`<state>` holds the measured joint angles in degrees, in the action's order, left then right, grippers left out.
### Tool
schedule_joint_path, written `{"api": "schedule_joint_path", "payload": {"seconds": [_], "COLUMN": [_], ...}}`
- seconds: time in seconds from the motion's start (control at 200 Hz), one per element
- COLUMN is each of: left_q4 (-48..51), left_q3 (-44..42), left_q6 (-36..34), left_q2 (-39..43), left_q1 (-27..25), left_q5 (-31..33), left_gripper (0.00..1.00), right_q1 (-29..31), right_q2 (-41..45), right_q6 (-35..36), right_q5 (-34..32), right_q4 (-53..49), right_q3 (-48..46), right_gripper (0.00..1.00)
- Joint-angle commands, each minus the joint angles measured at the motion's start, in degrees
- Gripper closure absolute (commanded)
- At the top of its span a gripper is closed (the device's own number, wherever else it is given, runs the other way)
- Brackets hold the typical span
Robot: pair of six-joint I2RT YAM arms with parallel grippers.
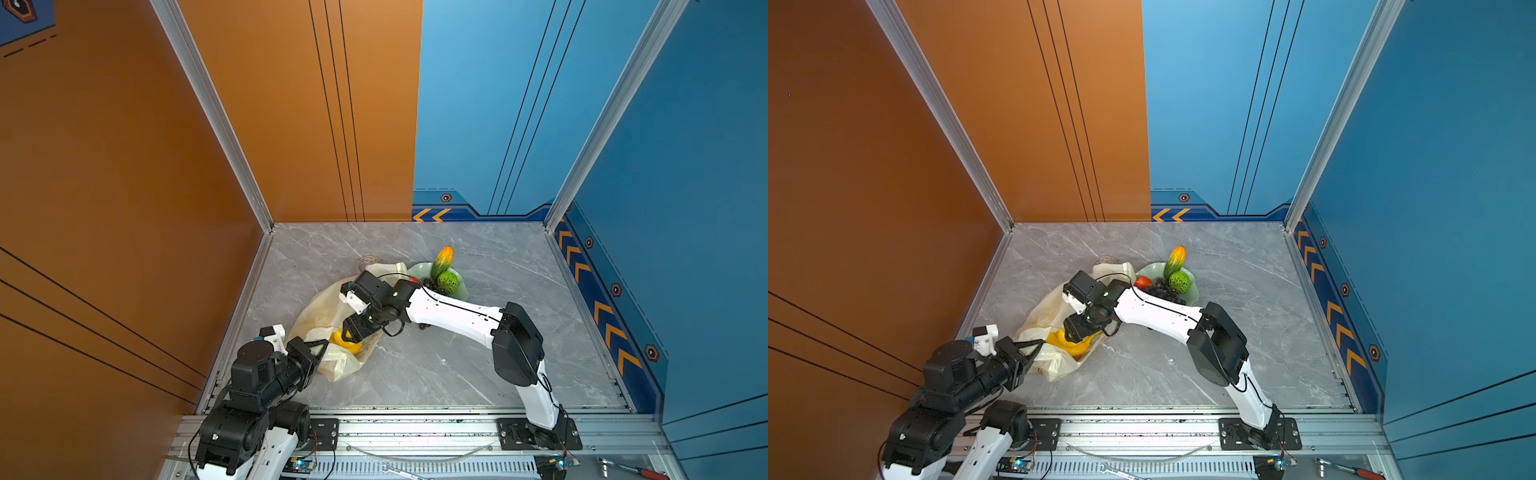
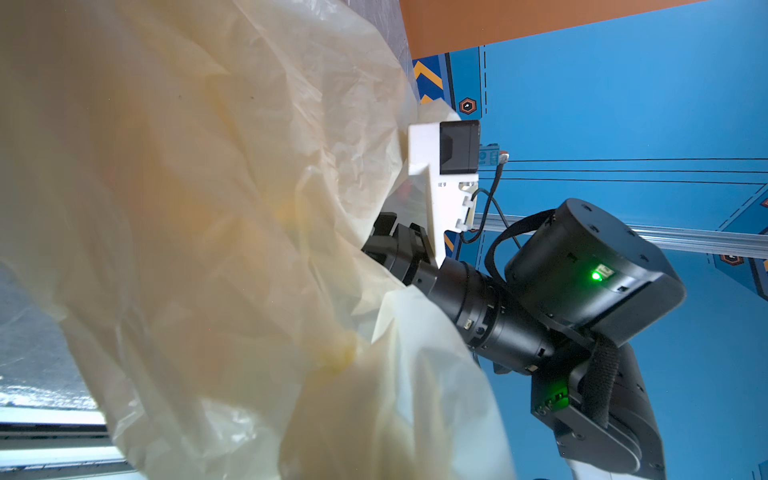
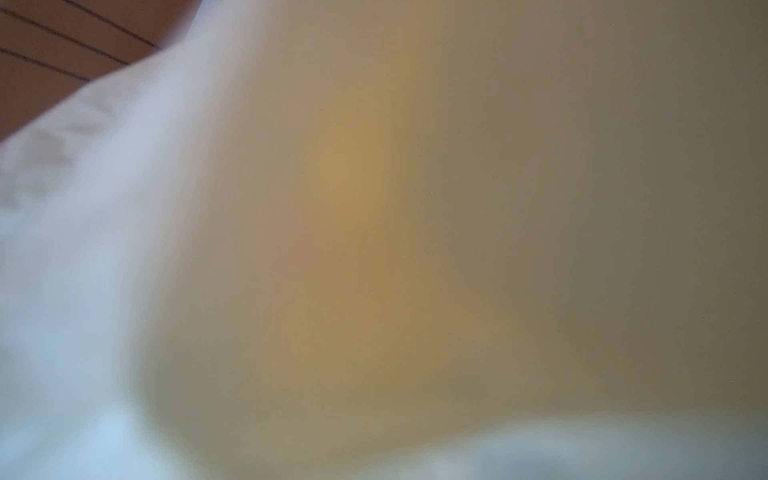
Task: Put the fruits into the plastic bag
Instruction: 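Push the yellow fruit down into the bag with the right gripper and release, then withdraw the open right gripper up out of the bag mouth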
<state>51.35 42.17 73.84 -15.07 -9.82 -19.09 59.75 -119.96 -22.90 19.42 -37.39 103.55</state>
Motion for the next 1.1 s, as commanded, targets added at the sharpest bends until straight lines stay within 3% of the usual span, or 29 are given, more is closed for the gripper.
{"api": "schedule_joint_path", "payload": {"seconds": [0.0, 0.07, 0.396, 0.531, 0.946, 1.096], "left_q4": [2.62, 3.58, 4.91, 5.00, 4.92, 4.86], "left_q3": [0.43, 0.71, -1.72, -2.74, -4.12, -4.45], "left_q6": [-0.44, -0.80, -0.66, -0.72, -0.62, -0.92], "left_q2": [0.24, 0.17, 1.39, 2.14, 4.00, 3.98], "left_q1": [-0.34, -0.34, -0.46, -0.53, -0.63, -0.66], "left_q5": [0.82, 0.80, 0.90, -0.04, 0.49, 0.93], "left_gripper": [1.00, 1.00, 1.00, 1.00, 1.00, 1.00], "right_q1": [-0.19, -1.52, -6.13, -6.99, -5.24, -6.65], "right_q2": [-0.74, 0.65, 9.45, 10.35, -0.80, -9.00], "right_q6": [-0.41, -0.48, 1.51, 0.18, -14.17, -21.00], "right_q5": [2.77, 2.87, 0.19, -1.38, -6.46, -2.76], "right_q4": [-0.26, -0.67, -0.57, 1.10, 10.29, 10.51], "right_q3": [-0.16, -2.28, -17.32, -18.75, 5.27, 16.17], "right_gripper": [0.18, 0.13, 0.12, 0.13, 0.16, 0.17]}}
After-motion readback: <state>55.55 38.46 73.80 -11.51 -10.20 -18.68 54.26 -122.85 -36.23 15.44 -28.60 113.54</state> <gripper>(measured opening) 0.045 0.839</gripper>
